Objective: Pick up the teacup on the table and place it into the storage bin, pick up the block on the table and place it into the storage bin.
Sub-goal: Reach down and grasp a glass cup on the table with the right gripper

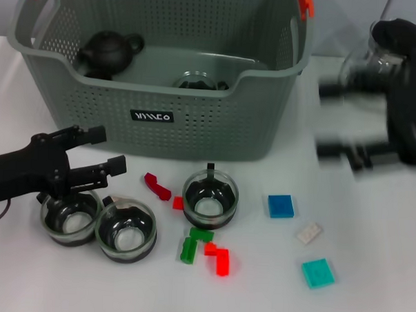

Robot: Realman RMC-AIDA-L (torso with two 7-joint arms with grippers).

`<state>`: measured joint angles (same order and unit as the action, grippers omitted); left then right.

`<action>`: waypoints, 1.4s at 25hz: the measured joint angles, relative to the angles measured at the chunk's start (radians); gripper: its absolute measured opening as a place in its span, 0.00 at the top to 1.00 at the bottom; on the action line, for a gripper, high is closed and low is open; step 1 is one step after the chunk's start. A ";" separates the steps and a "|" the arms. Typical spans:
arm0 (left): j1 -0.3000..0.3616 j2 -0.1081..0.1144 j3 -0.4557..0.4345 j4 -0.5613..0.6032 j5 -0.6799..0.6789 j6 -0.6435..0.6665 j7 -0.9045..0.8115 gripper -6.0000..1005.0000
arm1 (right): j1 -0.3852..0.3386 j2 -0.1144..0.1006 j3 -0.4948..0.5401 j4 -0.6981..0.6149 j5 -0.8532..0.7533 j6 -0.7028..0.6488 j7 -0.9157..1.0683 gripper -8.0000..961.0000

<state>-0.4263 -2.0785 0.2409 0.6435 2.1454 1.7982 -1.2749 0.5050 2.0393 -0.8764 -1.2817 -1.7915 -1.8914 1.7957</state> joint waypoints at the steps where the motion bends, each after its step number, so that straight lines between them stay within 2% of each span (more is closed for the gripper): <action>1: 0.000 0.000 0.000 0.001 0.000 0.000 0.000 0.16 | -0.005 -0.002 -0.001 -0.012 -0.025 -0.037 0.005 0.08; 5: 0.001 0.001 0.000 0.002 0.001 0.000 -0.001 0.16 | 0.000 0.005 -0.035 -0.063 -0.153 -0.084 0.051 0.08; 11: 0.004 0.000 0.000 0.003 0.002 0.000 -0.001 0.16 | 0.151 0.044 -0.132 -0.067 -0.396 -0.064 0.137 0.08; 14: 0.004 0.000 0.000 0.002 0.002 0.000 -0.001 0.16 | 0.248 0.060 -0.240 -0.027 -0.519 -0.023 0.180 0.08; 19: 0.006 -0.001 0.000 0.000 0.000 -0.001 -0.001 0.16 | 0.388 0.062 -0.476 0.100 -0.583 0.093 0.247 0.08; 21: 0.006 -0.001 0.000 0.000 -0.002 0.000 -0.001 0.16 | 0.422 0.066 -0.572 0.135 -0.593 0.158 0.256 0.08; 26: 0.010 -0.003 -0.001 -0.001 -0.005 0.000 0.000 0.16 | 0.433 0.069 -0.741 0.149 -0.596 0.313 0.280 0.08; 35: 0.012 -0.003 -0.014 -0.001 -0.006 -0.001 -0.001 0.16 | 0.430 0.070 -0.891 0.223 -0.599 0.505 0.310 0.08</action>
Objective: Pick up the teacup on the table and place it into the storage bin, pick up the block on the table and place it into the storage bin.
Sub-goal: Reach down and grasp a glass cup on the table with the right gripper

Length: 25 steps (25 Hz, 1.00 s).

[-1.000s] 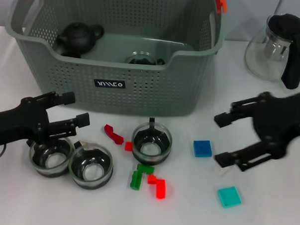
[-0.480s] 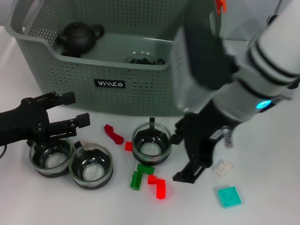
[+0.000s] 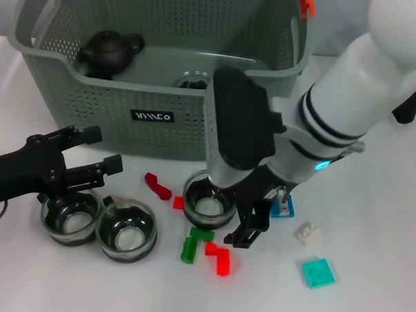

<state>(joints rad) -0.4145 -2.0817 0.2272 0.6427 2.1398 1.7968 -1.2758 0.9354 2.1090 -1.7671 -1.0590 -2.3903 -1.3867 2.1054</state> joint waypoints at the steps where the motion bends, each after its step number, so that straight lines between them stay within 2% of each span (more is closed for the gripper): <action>1: 0.001 0.000 -0.001 0.000 0.000 0.000 0.000 0.16 | 0.001 0.000 -0.013 0.007 0.000 0.015 0.002 0.08; 7: 0.002 0.000 0.000 0.000 0.000 -0.001 0.000 0.16 | 0.000 0.002 -0.065 0.025 0.002 0.075 0.006 0.09; 15: 0.003 0.000 0.000 0.000 0.000 -0.002 -0.001 0.16 | 0.010 0.003 -0.097 0.059 0.007 0.079 0.009 0.11; 25: -0.001 0.000 0.000 0.000 0.002 -0.004 -0.001 0.16 | 0.020 0.000 -0.072 0.047 0.027 -0.053 0.035 0.12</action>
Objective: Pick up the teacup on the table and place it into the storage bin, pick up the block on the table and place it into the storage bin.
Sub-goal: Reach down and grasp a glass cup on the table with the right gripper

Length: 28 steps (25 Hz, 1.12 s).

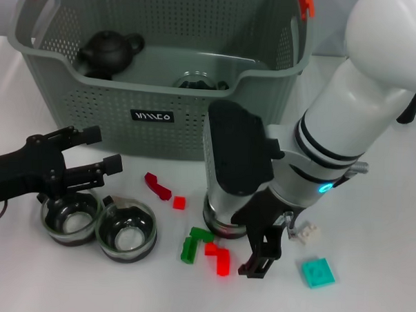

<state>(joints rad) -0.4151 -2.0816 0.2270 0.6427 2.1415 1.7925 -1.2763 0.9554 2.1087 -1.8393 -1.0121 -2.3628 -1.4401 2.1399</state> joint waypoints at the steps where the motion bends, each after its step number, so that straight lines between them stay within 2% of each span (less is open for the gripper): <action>1: 0.000 0.000 0.000 0.000 0.000 -0.002 0.000 0.16 | 0.000 -0.001 0.006 0.000 0.002 0.001 0.002 0.12; 4: -0.002 0.000 0.002 0.000 0.000 -0.007 0.001 0.16 | -0.005 -0.003 0.014 0.002 0.003 0.042 0.002 0.13; 10: 0.001 -0.001 0.003 0.000 -0.001 -0.007 0.001 0.16 | -0.008 0.001 -0.037 0.027 0.001 0.109 -0.003 0.14; 23: 0.004 -0.002 0.004 0.000 -0.001 -0.007 0.002 0.16 | -0.011 -0.003 -0.052 0.036 -0.005 0.130 0.025 0.16; 28: 0.004 -0.002 0.002 0.000 0.000 -0.007 0.003 0.16 | -0.011 0.000 -0.056 0.038 -0.020 0.130 0.026 0.40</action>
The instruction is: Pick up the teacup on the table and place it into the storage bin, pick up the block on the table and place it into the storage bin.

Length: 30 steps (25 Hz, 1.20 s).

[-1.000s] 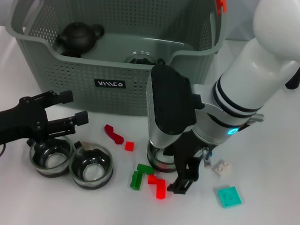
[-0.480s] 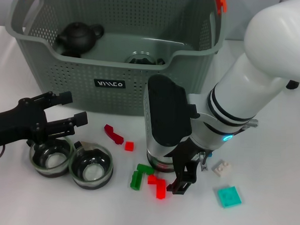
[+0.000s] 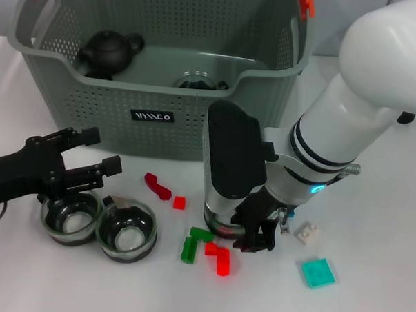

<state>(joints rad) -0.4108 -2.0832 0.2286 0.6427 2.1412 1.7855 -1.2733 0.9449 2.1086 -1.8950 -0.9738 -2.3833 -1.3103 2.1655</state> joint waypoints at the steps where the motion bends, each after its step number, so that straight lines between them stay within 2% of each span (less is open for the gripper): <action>1: 0.000 0.000 -0.001 0.000 0.000 0.000 0.000 0.16 | 0.000 0.000 0.001 0.000 0.000 -0.001 0.000 0.45; 5: 0.001 0.000 0.000 0.000 0.001 0.000 0.001 0.16 | 0.000 0.001 0.005 0.000 -0.001 -0.004 0.002 0.65; 16: -0.002 0.000 0.003 0.000 -0.001 0.000 0.002 0.16 | 0.000 -0.001 0.010 -0.010 0.000 -0.014 0.012 0.89; 20: -0.001 0.000 0.002 0.000 -0.002 0.000 0.002 0.16 | -0.013 -0.005 0.059 -0.048 0.008 -0.045 0.009 0.92; 23: -0.001 0.000 0.002 0.000 -0.002 0.001 0.002 0.16 | -0.067 -0.007 0.170 -0.162 0.031 -0.122 -0.024 0.94; 27: 0.000 0.000 -0.001 0.000 -0.002 0.002 0.002 0.16 | -0.151 -0.011 0.411 -0.311 0.144 -0.312 -0.126 0.94; 30: -0.001 0.000 -0.001 0.000 -0.002 0.003 0.001 0.16 | -0.177 -0.013 0.641 -0.342 0.237 -0.491 -0.199 0.94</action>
<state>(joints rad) -0.4115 -2.0831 0.2275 0.6428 2.1394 1.7889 -1.2722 0.7681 2.0957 -1.2540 -1.3159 -2.1462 -1.8015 1.9662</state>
